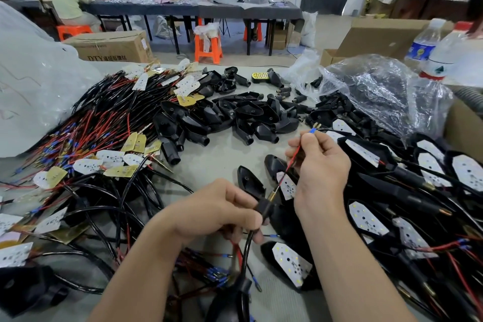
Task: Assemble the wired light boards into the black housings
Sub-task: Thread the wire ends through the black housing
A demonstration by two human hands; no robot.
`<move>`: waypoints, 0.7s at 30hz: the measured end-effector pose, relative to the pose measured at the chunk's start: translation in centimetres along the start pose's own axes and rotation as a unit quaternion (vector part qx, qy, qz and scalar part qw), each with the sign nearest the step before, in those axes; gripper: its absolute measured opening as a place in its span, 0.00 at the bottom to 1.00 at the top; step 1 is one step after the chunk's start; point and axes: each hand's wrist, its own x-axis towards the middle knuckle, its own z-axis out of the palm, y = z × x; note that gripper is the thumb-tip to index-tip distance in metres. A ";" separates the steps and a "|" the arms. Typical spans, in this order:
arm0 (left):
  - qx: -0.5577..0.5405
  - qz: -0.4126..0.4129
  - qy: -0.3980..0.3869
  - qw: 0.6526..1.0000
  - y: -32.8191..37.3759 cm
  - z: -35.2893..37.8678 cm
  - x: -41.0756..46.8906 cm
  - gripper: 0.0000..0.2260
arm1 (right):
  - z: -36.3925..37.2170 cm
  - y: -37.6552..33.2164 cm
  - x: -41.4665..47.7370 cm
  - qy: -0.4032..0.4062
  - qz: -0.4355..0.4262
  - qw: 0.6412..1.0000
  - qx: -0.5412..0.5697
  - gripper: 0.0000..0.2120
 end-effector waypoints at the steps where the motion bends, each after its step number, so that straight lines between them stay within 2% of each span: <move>1: -0.007 0.005 -0.025 1.000 0.0 -0.2 -0.4 0.05 | -0.1 -0.2 0.1 0.006 0.001 1.000 0.008 0.09; 3: -0.026 0.013 -0.029 0.999 -0.1 -0.5 -0.7 0.07 | -0.1 -0.5 -0.1 -0.003 0.021 0.999 0.029 0.08; 5: -0.056 0.016 0.016 0.998 -0.1 -0.5 -0.6 0.09 | 0.4 -0.6 -0.9 -0.051 0.079 0.994 0.050 0.11; 8: -0.107 0.029 0.111 0.988 -0.2 -0.4 0.0 0.11 | 1.0 -0.2 -2.5 -0.190 0.148 0.969 -0.050 0.17; 11: -0.155 0.038 0.187 0.969 -0.1 -0.6 0.2 0.11 | 1.1 0.1 -3.4 -0.294 0.143 0.937 -0.118 0.13; 14: -0.161 0.034 0.198 0.966 0.0 -0.7 0.1 0.11 | 1.3 0.1 -3.2 -0.285 0.094 0.946 -0.118 0.19; 18: -0.119 0.031 0.117 0.986 0.1 -0.5 -0.5 0.12 | 1.3 0.0 -2.5 -0.198 0.016 0.974 -0.106 0.20; 21: -0.103 0.024 0.087 0.991 0.1 -0.3 -0.7 0.15 | 0.8 -0.5 -1.4 -0.131 0.015 0.990 -0.041 0.17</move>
